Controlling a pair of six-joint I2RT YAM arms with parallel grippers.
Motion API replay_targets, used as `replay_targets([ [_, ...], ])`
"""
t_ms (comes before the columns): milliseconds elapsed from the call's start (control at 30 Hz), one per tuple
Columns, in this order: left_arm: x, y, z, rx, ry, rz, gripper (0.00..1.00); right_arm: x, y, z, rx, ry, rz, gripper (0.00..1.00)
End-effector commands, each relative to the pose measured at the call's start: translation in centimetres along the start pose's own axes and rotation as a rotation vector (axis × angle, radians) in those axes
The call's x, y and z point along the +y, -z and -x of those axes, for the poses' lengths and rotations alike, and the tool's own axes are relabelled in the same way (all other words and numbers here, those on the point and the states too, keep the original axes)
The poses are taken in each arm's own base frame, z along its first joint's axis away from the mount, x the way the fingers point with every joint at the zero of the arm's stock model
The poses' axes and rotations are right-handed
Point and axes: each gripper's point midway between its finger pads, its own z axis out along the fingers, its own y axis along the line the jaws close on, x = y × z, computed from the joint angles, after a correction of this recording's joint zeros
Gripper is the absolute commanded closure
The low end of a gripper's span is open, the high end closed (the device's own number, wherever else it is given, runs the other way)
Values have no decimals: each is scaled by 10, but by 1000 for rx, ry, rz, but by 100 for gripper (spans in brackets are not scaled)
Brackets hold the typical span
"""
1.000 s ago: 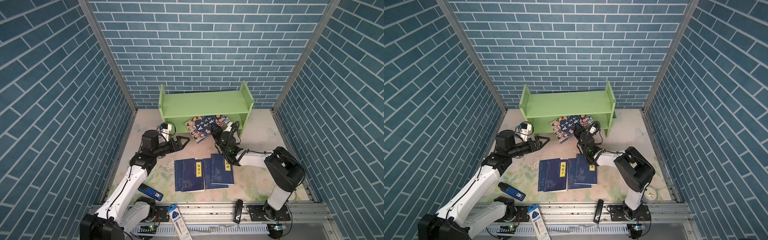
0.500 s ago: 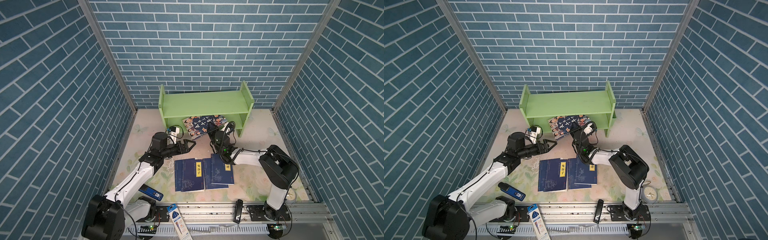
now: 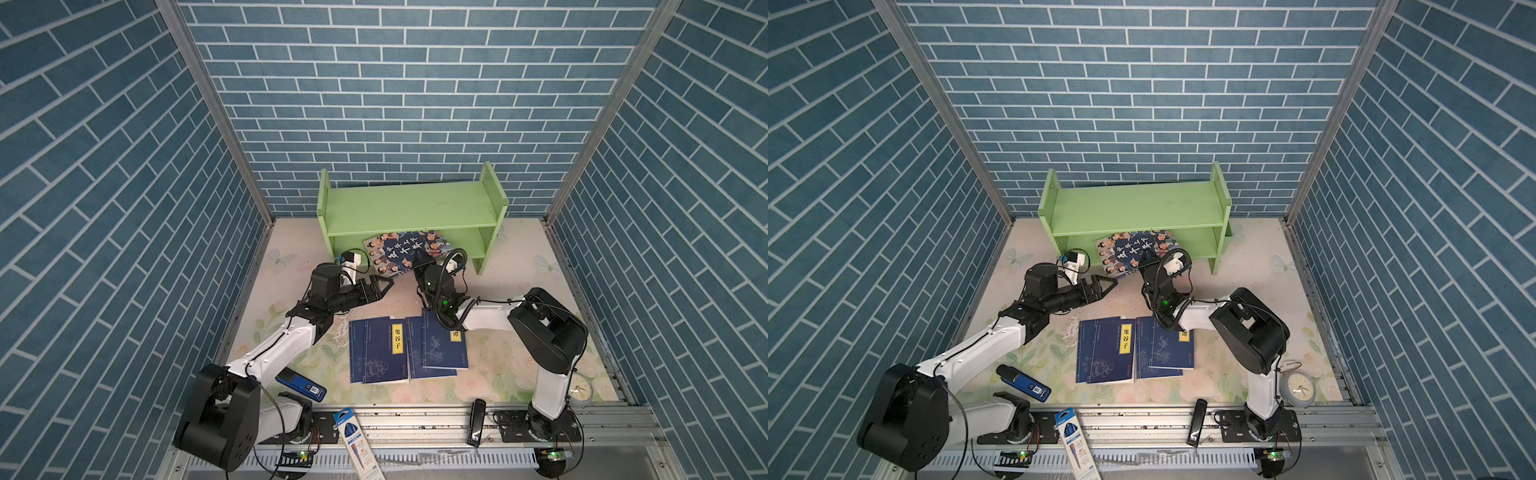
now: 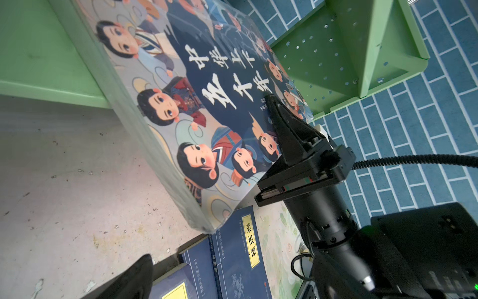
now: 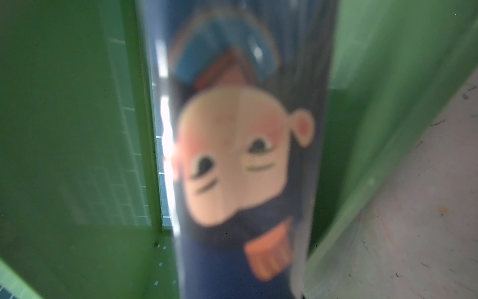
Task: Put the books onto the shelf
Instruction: 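Lower the book onto the shelf's bottom tier with the right gripper while the left hovers, then push the book under the shelf with the left gripper while the right holds it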
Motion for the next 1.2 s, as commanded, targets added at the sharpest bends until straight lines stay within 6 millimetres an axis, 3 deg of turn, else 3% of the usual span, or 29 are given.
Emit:
replay_targets([
  [0,-7,-2,11,-34,-13,-13,4,78,2,9,-31,-235,246,93],
  [333,1,-14,16,-36,19,6,16,70,8,7,-3,-264,243,82],
  [433,1,-14,20,-51,27,6,24,67,11,6,11,-270,245,78],
  [733,-4,-13,35,-97,33,20,33,61,13,2,43,-280,239,57],
  [933,-6,-11,40,-113,36,31,35,56,11,-4,68,-302,231,55],
  [1033,4,-5,38,-120,38,99,36,52,10,-7,82,-294,216,55],
  [1167,8,0,39,-131,23,127,36,48,11,-13,109,-287,190,65],
])
